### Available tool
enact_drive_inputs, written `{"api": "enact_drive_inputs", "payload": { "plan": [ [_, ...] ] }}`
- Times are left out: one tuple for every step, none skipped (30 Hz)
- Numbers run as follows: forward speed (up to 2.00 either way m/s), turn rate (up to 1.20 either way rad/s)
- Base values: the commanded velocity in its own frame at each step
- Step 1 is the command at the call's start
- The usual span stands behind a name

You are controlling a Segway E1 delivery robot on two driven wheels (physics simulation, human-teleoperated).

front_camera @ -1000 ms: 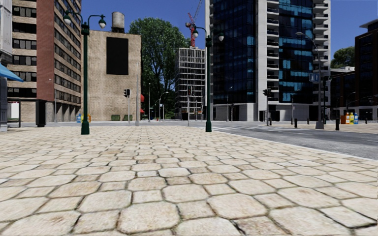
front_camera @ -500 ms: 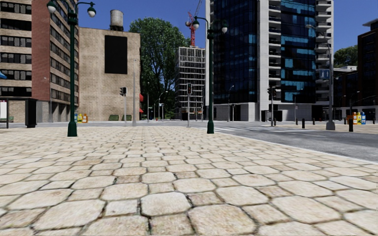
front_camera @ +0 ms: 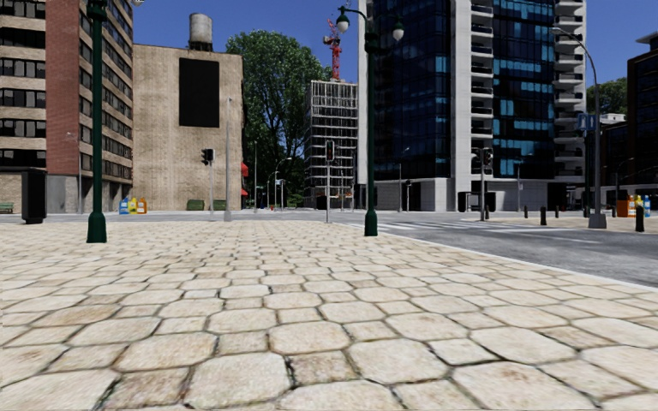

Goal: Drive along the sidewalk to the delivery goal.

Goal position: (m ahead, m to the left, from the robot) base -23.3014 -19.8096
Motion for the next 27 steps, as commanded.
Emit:
{"api": "enact_drive_inputs", "payload": {
  "plan": [
    [2.0,0.0],
    [2.0,0.0],
    [2.0,0.0],
    [2.0,0.0],
    [2.0,0.0],
    [2.0,0.0],
    [2.0,0.0],
    [2.0,0.0],
    [2.0,0.0],
    [2.0,0.0],
    [2.0,0.0],
    [2.0,0.0],
    [2.0,0.0],
    [2.0,0.0],
    [2.0,0.0],
    [2.0,0.0],
    [2.0,0.0],
    [2.0,0.0],
    [2.0,0.0],
    [2.0,0.0],
    [2.0,0.0],
    [2.0,0.0],
    [2.0,0.0],
    [2.0,0.0],
    [2.0,0.0],
    [2.0,0.0],
    [2.0,0.0]
  ]
}}
